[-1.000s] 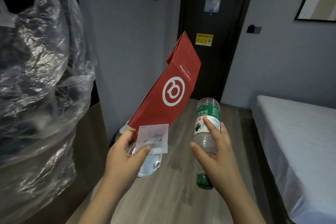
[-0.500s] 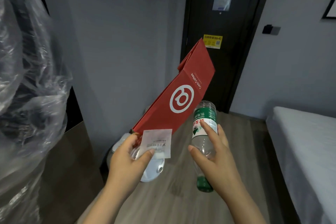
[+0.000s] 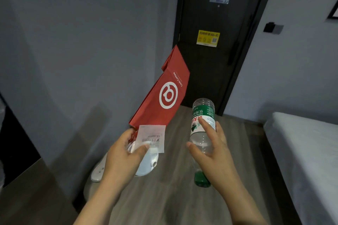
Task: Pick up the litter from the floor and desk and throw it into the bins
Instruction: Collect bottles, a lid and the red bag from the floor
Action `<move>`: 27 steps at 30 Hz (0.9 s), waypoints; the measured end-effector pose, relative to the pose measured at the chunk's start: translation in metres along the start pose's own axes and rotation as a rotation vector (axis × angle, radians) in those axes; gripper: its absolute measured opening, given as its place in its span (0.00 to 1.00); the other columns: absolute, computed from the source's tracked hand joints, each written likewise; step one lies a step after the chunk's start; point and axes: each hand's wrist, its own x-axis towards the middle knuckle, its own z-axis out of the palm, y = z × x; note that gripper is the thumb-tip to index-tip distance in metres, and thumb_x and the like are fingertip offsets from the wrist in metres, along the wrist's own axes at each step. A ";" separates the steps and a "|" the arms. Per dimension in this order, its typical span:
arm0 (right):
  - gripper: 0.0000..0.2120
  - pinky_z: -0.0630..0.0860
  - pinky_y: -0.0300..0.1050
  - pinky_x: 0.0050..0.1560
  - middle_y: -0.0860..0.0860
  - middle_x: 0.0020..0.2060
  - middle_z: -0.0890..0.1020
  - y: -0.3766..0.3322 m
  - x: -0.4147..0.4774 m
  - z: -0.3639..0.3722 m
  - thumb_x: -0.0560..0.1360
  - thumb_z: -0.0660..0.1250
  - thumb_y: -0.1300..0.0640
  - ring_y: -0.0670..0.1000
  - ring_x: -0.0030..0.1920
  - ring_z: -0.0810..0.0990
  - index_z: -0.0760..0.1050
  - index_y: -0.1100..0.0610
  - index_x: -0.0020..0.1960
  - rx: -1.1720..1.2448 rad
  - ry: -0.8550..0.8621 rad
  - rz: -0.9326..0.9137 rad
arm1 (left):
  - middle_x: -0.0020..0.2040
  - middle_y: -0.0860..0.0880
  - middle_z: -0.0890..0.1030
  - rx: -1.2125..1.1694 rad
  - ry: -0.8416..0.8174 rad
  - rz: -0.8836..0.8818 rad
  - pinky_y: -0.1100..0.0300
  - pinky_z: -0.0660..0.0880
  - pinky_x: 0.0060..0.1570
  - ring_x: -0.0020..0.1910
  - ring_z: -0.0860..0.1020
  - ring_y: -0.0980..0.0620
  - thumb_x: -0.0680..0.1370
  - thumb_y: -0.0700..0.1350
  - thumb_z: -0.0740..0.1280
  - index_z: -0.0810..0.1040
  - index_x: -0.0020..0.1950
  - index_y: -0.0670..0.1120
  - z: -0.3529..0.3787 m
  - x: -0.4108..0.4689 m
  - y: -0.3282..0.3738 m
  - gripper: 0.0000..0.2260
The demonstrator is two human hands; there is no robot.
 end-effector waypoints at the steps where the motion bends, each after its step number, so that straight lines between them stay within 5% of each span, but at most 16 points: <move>1: 0.29 0.67 0.25 0.48 0.35 0.72 0.53 0.004 0.013 0.004 0.74 0.70 0.51 0.36 0.60 0.65 0.61 0.29 0.66 0.000 -0.006 0.020 | 0.40 0.75 0.78 0.003 -0.014 -0.014 0.72 0.70 0.37 0.42 0.77 0.73 0.73 0.38 0.71 0.75 0.46 0.61 0.005 0.014 -0.004 0.16; 4: 0.28 0.67 0.25 0.47 0.34 0.72 0.53 0.021 0.056 0.011 0.74 0.69 0.51 0.37 0.60 0.66 0.60 0.28 0.65 0.000 -0.004 0.063 | 0.38 0.77 0.76 0.028 -0.049 -0.046 0.71 0.70 0.39 0.41 0.76 0.75 0.73 0.39 0.71 0.74 0.46 0.62 0.020 0.056 -0.017 0.17; 7: 0.28 0.68 0.27 0.49 0.36 0.73 0.53 0.043 0.108 0.018 0.75 0.69 0.52 0.39 0.61 0.66 0.61 0.31 0.67 0.010 -0.002 0.081 | 0.40 0.75 0.78 0.029 -0.040 -0.105 0.62 0.75 0.45 0.43 0.79 0.66 0.73 0.40 0.71 0.74 0.46 0.63 0.040 0.106 -0.035 0.16; 11: 0.28 0.67 0.22 0.41 0.38 0.72 0.55 0.071 0.189 0.023 0.75 0.69 0.54 0.39 0.60 0.65 0.62 0.34 0.68 0.010 -0.014 0.068 | 0.42 0.64 0.81 0.048 -0.032 -0.118 0.63 0.74 0.43 0.45 0.78 0.61 0.73 0.40 0.71 0.74 0.47 0.62 0.075 0.175 -0.047 0.16; 18: 0.28 0.74 0.47 0.63 0.42 0.73 0.56 0.110 0.328 0.016 0.74 0.70 0.54 0.47 0.65 0.68 0.65 0.35 0.67 0.045 -0.068 0.047 | 0.44 0.62 0.77 0.179 0.005 -0.195 0.68 0.69 0.38 0.42 0.75 0.63 0.74 0.40 0.71 0.75 0.54 0.53 0.125 0.297 -0.069 0.13; 22: 0.29 0.74 0.48 0.63 0.43 0.74 0.55 0.135 0.393 0.027 0.74 0.70 0.53 0.51 0.69 0.66 0.63 0.36 0.70 -0.017 -0.120 0.107 | 0.46 0.58 0.78 0.209 0.016 -0.282 0.68 0.69 0.40 0.43 0.75 0.60 0.74 0.40 0.71 0.76 0.54 0.51 0.149 0.347 -0.091 0.11; 27: 0.30 0.75 0.46 0.60 0.45 0.72 0.59 0.168 0.472 0.055 0.74 0.69 0.51 0.50 0.67 0.68 0.63 0.39 0.72 -0.086 -0.169 0.105 | 0.51 0.55 0.76 0.232 0.026 -0.358 0.56 0.72 0.52 0.49 0.74 0.52 0.74 0.40 0.71 0.74 0.53 0.52 0.170 0.428 -0.118 0.12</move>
